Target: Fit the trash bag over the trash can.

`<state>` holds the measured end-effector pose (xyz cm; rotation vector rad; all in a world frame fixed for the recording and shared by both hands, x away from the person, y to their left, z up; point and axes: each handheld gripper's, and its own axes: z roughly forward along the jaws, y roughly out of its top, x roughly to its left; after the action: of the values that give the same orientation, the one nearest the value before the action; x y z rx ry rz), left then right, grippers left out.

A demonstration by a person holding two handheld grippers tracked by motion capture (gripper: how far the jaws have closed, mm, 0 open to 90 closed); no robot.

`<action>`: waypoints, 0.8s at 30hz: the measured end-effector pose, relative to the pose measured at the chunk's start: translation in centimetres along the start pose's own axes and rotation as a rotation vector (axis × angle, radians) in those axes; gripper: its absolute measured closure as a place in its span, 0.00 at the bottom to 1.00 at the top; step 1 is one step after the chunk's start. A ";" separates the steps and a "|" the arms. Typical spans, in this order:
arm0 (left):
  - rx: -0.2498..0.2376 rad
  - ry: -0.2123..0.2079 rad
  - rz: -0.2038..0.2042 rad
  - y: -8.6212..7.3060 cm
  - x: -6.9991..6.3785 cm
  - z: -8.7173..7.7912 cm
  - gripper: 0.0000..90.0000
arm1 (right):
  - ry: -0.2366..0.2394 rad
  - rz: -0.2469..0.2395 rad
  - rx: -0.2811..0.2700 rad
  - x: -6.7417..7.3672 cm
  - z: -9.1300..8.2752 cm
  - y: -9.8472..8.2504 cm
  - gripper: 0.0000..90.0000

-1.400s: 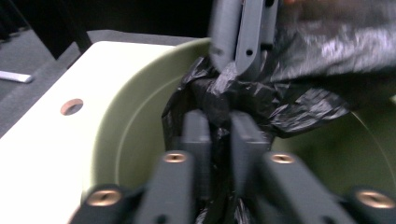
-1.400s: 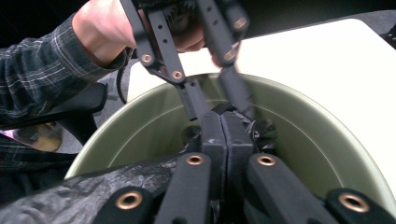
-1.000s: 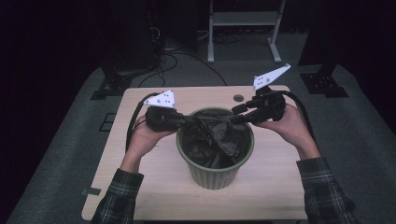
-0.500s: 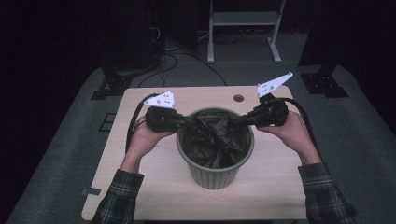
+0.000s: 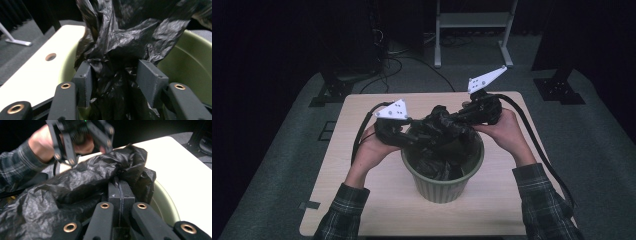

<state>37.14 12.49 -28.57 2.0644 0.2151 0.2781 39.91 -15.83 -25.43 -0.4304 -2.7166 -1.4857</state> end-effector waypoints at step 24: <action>0.055 -0.130 0.063 1.2 -1.2 3.1 0.94 | 0.003 -0.018 -0.056 0.3 -0.3 1.0 1.00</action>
<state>36.93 9.04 -29.11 2.1373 0.0795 0.1768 39.81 -15.46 -24.37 -0.4063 -2.6891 -1.5691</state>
